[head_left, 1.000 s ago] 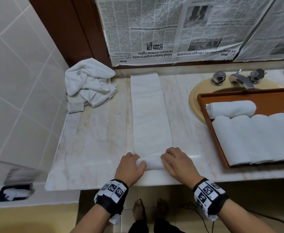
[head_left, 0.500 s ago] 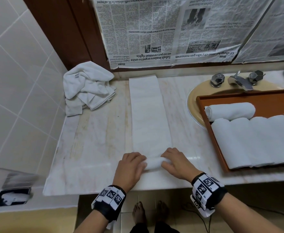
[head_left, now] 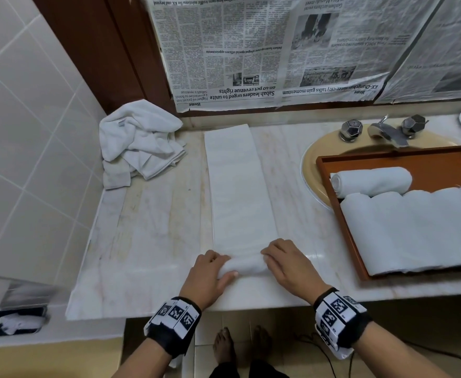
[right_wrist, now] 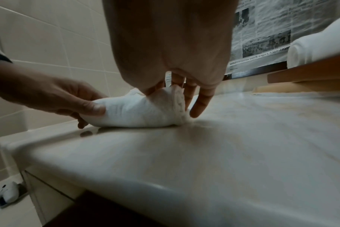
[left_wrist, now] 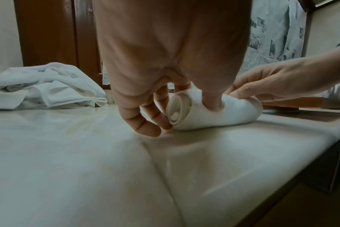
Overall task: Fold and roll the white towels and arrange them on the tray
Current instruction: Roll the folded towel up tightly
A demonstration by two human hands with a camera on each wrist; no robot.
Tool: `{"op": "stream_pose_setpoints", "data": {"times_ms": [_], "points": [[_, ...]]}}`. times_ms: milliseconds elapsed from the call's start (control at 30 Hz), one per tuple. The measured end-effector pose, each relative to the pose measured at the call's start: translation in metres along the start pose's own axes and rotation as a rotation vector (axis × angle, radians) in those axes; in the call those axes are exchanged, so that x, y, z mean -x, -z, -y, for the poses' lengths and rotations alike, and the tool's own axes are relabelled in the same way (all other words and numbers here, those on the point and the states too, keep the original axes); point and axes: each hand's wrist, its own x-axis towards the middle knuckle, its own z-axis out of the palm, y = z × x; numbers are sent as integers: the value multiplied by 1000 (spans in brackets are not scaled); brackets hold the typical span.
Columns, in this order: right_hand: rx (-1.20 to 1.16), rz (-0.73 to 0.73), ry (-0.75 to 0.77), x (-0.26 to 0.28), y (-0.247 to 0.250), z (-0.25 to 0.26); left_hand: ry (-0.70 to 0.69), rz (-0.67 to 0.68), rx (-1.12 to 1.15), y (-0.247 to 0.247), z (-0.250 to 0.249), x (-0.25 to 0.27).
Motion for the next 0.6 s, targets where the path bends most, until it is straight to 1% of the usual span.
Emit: {"op": "stream_pose_setpoints", "data": {"times_ms": [67,200,333,433,500,600], "points": [[-21,50,-9,0,3,-3,12,-5,36,2,-2,-1],[27,122,37,2,3,-9,21,-23,48,2,-3,2],[-22,112,-11,-1,1,-11,32,-49,91,1,-4,4],[-105,127,-60,-7,1,-14,62,-102,159,3,-6,1],[-140,140,-60,-11,2,-16,90,-135,175,2,-10,0],[-135,120,-47,-13,2,-15,125,-178,221,1,-19,-1]]}}
